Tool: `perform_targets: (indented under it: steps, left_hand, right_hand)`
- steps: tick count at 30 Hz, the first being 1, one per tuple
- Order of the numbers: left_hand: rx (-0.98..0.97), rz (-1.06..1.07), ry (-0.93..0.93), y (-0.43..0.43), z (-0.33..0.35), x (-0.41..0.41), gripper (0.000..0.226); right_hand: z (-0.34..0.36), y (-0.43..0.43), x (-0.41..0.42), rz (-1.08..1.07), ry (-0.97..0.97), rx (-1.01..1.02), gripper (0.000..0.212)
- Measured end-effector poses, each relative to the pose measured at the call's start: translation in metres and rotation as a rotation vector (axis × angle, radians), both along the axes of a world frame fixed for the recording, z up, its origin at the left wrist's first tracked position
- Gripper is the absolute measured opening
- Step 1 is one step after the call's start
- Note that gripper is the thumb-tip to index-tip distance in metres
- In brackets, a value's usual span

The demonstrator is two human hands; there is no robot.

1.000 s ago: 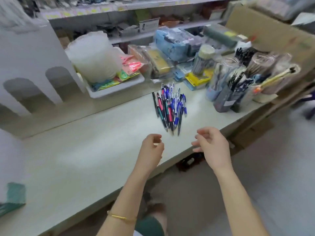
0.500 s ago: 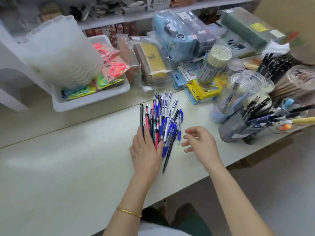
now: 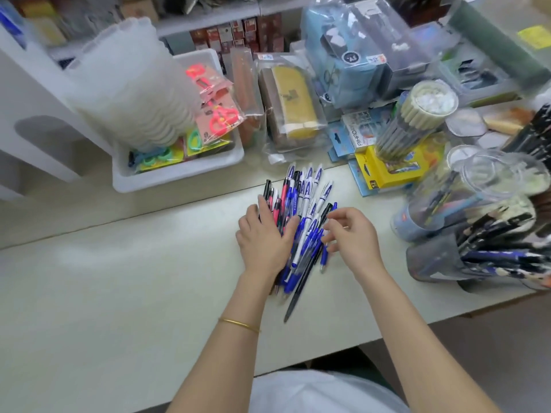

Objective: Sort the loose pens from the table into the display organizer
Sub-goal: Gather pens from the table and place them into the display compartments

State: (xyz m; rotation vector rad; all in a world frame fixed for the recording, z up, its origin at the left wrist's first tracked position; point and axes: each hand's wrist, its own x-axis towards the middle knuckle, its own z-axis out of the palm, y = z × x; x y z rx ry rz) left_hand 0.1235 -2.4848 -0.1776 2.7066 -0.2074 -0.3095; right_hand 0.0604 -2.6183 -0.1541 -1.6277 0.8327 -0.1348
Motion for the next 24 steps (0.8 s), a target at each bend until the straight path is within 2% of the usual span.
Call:
perform_targets:
  steps: [3, 11, 16, 24]
  left_hand:
    - [0.043, 0.008, -0.009, -0.009, 0.0, 0.01, 0.089]
    - [0.034, 0.018, -0.029, -0.015, -0.002, 0.024, 0.075]
    - [0.005, 0.077, -0.001, -0.015, -0.003, 0.026, 0.06]
    - [-0.097, 0.109, 0.028, -0.016, 0.0, 0.022, 0.03]
  right_hand:
    - [-0.003, -0.004, 0.005, 0.019, -0.002, 0.019, 0.017]
    - [-0.008, -0.009, 0.02, 0.07, 0.026, 0.03, 0.015]
    - [-0.006, -0.007, 0.029, 0.121, 0.012, 0.028, 0.024]
    - [-0.004, -0.005, 0.033, 0.142, 0.009, 0.014, 0.014]
